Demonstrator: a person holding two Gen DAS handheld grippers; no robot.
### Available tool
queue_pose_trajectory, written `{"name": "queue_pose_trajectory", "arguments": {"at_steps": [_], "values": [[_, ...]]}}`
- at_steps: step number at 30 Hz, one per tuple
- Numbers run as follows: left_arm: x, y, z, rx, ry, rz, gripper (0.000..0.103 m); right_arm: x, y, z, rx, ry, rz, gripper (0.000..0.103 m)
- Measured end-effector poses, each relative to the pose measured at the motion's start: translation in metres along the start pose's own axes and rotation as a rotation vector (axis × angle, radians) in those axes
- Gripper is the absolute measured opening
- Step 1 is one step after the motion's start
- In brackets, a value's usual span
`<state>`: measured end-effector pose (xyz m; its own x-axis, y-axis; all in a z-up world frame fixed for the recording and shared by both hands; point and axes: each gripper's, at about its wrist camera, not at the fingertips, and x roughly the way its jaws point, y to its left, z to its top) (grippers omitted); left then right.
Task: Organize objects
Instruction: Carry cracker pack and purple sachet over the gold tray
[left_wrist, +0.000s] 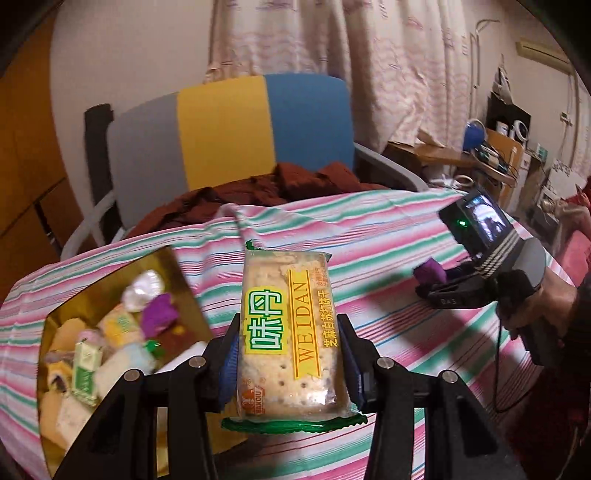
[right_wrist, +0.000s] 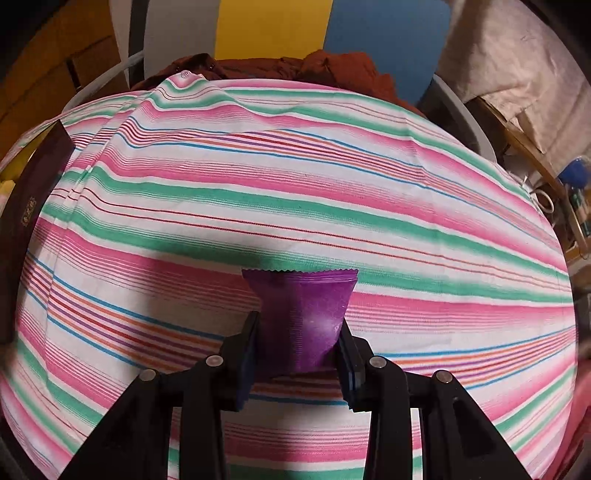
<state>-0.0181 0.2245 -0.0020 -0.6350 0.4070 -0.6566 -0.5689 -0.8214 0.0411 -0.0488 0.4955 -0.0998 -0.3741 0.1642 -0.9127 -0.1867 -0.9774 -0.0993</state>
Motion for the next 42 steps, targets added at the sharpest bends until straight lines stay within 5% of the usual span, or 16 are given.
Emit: {"name": "queue_pose_trajectory", "arguments": {"at_steps": [6,13,23,30,42], "values": [[-0.005,0.028,-0.009,-0.057,0.005,0.035,0.047,-0.01,0.03,0.001,-0.008,0.027,0.027,0.037],[-0.014,0.059,-0.021,-0.125,-0.001,0.053,0.047,-0.055,0.081,0.011,-0.012,-0.081,0.156,0.037],[-0.034,0.154,-0.05,-0.355,0.003,0.125,0.047,-0.114,0.177,0.012,-0.119,-0.214,0.361,0.037],[-0.053,0.206,-0.071,-0.481,-0.006,0.186,0.047,-0.122,0.233,0.003,-0.183,-0.219,0.454,0.037],[-0.046,0.204,-0.063,-0.494,0.004,0.118,0.047,-0.11,0.267,-0.007,-0.215,-0.18,0.495,0.038]]}}
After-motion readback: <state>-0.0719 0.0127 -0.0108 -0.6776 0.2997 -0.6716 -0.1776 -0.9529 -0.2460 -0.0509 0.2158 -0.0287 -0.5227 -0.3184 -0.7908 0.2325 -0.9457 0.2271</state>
